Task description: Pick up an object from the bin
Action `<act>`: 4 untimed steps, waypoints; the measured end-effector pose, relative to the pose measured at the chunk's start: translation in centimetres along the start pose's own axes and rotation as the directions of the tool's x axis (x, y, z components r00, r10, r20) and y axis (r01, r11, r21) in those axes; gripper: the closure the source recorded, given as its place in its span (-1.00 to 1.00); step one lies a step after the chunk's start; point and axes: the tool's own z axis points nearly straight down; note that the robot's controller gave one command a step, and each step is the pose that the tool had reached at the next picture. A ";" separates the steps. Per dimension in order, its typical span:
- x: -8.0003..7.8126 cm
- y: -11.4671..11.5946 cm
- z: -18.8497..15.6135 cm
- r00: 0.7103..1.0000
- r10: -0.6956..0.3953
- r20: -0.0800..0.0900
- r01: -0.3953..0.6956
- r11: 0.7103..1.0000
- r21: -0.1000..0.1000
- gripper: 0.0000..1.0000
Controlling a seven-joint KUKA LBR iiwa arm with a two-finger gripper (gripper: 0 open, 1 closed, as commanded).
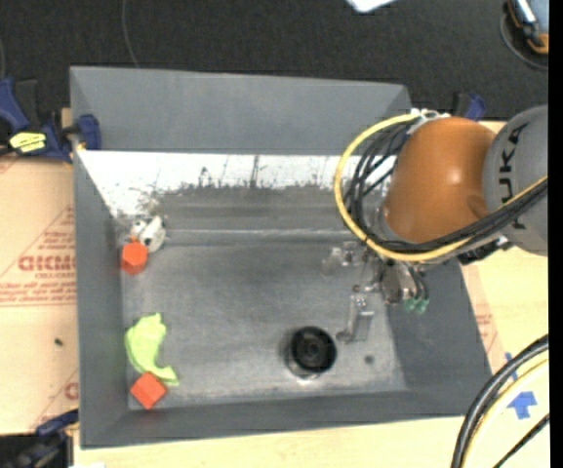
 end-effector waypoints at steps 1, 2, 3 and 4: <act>0.0 0.0 0.0 1.000 0.000 0.000 0.000 1.000 0.000 -1.00; 0.1 1.8 9.1 0.990 -0.140 0.004 0.140 0.990 0.001 -1.00; 3.8 2.3 9.8 0.914 -0.407 0.002 0.407 0.914 0.001 -1.00; 4.7 2.3 10.9 0.856 -0.517 0.001 0.517 0.856 0.003 -1.00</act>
Offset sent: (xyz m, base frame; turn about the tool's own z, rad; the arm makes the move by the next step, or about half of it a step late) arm -0.0029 0.0209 -0.1012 -0.1547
